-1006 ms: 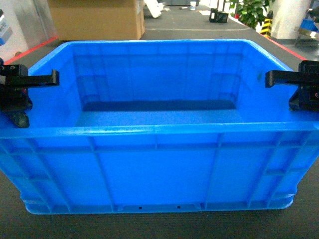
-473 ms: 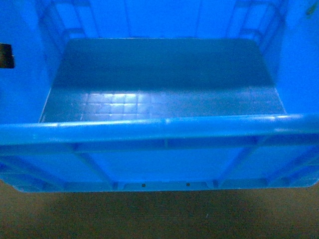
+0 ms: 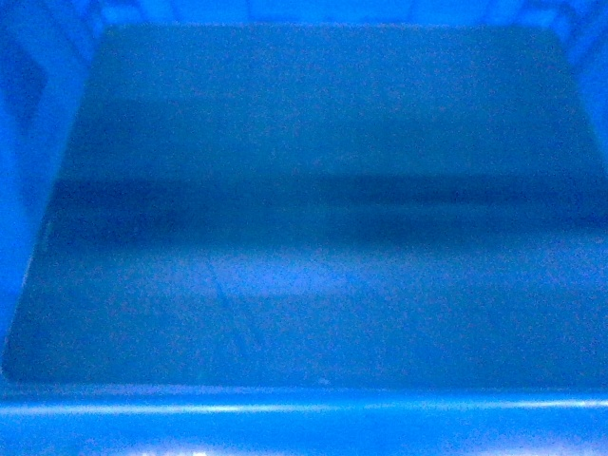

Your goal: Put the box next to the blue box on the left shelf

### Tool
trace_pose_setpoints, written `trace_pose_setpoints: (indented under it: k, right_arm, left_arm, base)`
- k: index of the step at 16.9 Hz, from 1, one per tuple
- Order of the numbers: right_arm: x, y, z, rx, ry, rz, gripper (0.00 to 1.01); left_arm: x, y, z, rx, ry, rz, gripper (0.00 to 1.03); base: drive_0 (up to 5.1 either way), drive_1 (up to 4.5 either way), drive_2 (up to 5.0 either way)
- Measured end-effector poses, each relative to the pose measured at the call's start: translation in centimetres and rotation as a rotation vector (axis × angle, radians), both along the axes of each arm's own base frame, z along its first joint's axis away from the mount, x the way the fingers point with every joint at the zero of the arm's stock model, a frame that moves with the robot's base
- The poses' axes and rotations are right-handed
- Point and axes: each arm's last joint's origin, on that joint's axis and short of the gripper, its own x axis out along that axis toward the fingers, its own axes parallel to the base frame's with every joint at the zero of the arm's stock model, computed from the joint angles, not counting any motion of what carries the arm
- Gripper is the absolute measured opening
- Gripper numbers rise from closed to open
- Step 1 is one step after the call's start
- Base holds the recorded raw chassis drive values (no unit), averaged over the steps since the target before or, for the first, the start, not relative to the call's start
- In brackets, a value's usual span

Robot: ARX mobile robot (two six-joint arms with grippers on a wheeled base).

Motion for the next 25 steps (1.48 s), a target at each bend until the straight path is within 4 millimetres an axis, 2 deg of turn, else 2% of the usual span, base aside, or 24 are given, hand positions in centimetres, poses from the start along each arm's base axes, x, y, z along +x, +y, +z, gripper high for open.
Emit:
trace_pose_setpoints:
  k: [9, 25]
  right_arm:
    - [0.02, 0.06, -0.31, -0.009, 0.012, -0.001, 0.13]
    - [0.03, 0.07, -0.33, -0.01, 0.014, -0.001, 0.13]
  left_arm:
    - [-0.03, 0.01, -0.14, 0.009, 0.005, 0.0, 0.16]
    - [-0.03, 0.02, -0.14, 0.011, 0.006, 0.003, 0.16]
  base:
    - [-0.1, -0.06, -0.1]
    - [-1.6, -1.62, -1.6]
